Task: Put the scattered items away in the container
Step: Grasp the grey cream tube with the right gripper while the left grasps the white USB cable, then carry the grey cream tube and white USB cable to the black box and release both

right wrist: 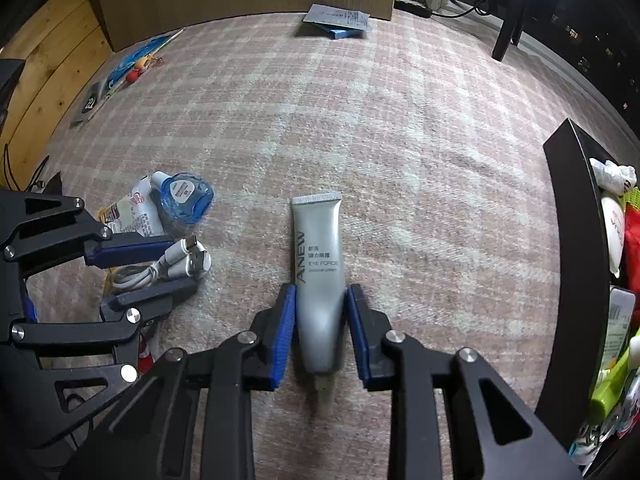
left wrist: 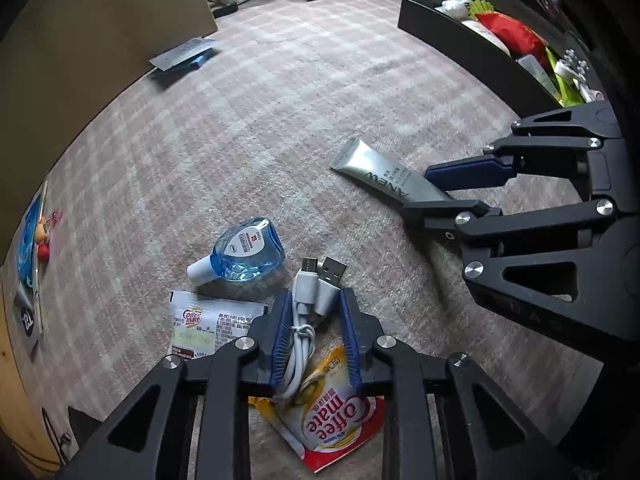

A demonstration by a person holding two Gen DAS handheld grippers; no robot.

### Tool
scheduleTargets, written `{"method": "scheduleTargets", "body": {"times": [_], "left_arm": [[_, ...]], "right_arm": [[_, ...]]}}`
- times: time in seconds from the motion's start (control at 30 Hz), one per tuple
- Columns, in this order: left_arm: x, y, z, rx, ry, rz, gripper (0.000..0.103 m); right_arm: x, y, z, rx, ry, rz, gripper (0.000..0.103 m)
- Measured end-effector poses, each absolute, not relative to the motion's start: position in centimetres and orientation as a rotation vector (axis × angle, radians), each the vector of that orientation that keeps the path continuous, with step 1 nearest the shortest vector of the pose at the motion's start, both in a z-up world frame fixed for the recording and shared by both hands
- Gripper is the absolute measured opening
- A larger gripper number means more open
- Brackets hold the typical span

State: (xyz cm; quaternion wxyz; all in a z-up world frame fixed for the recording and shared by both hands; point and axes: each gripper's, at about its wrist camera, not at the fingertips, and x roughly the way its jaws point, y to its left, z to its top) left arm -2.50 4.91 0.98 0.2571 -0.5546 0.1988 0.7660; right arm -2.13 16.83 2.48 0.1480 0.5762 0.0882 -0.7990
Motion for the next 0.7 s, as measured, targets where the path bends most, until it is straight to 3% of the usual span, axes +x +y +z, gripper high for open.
{"method": "scheduleTargets", "body": {"times": [0.37, 0.7], "left_arm": [[-3.0, 3.5, 3.5, -1.529, 0.264, 2.207, 0.019], [-3.5, 6.4, 5.3, -1.513, 0.256, 2.234, 0.018]], "right_arm": [[-2.0, 18.9, 3.3, 1.635, 0.098, -2.304, 0.025], [-2.3, 21.0, 7.0, 1.559, 0.007, -2.398, 0.025]]}}
